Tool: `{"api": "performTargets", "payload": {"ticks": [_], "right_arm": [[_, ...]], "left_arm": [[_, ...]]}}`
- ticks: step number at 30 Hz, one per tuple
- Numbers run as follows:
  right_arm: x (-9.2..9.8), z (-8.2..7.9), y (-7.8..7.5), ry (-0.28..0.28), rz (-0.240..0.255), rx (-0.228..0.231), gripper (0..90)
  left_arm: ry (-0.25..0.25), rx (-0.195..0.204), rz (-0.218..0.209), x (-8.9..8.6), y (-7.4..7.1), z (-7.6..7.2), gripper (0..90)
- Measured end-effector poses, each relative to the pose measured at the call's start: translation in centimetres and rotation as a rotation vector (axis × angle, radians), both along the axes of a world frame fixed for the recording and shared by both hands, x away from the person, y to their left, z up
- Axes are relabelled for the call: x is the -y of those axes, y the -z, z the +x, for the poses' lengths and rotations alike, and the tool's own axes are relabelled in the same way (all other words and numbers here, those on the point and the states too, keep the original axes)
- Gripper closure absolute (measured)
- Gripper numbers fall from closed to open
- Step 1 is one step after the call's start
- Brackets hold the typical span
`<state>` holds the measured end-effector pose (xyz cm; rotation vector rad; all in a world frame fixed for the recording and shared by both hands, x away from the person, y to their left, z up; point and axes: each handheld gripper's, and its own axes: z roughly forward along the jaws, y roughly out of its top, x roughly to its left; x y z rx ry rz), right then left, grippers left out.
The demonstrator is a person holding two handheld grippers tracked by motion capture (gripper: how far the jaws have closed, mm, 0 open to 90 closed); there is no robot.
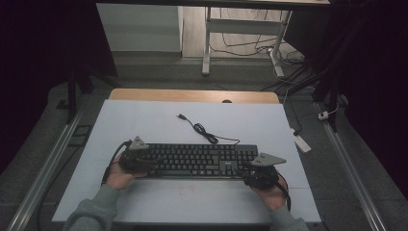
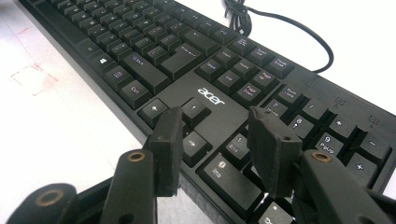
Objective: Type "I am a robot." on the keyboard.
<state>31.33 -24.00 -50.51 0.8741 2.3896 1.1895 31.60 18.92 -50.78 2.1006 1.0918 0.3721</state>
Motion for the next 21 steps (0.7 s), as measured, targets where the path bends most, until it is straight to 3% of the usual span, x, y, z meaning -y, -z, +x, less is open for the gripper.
{"api": "performTargets", "payload": {"ticks": [10,11,14,15,21], "right_arm": [[0.0,0.0,0.1,-0.001,-0.003,-0.001,55.8],[0.0,0.0,0.1,-0.001,-0.004,-0.002,55.7],[0.0,0.0,0.1,0.0,-0.003,-0.003,55.8],[0.1,0.1,0.1,-0.001,-0.005,-0.003,55.7],[0.1,0.0,0.1,0.005,-0.008,0.0,55.7]], "left_arm": [[-0.039,-0.017,0.017,-1.1,0.4,0.3,53.9],[-0.04,-0.016,0.013,-1.2,0.4,0.3,59.7],[-0.023,-0.022,0.022,-1.3,0.5,0.3,66.3],[-0.021,-0.023,0.025,-1.4,0.5,0.2,73.1],[-0.009,-0.042,0.039,-1.5,0.7,0.2,84.8]]}}
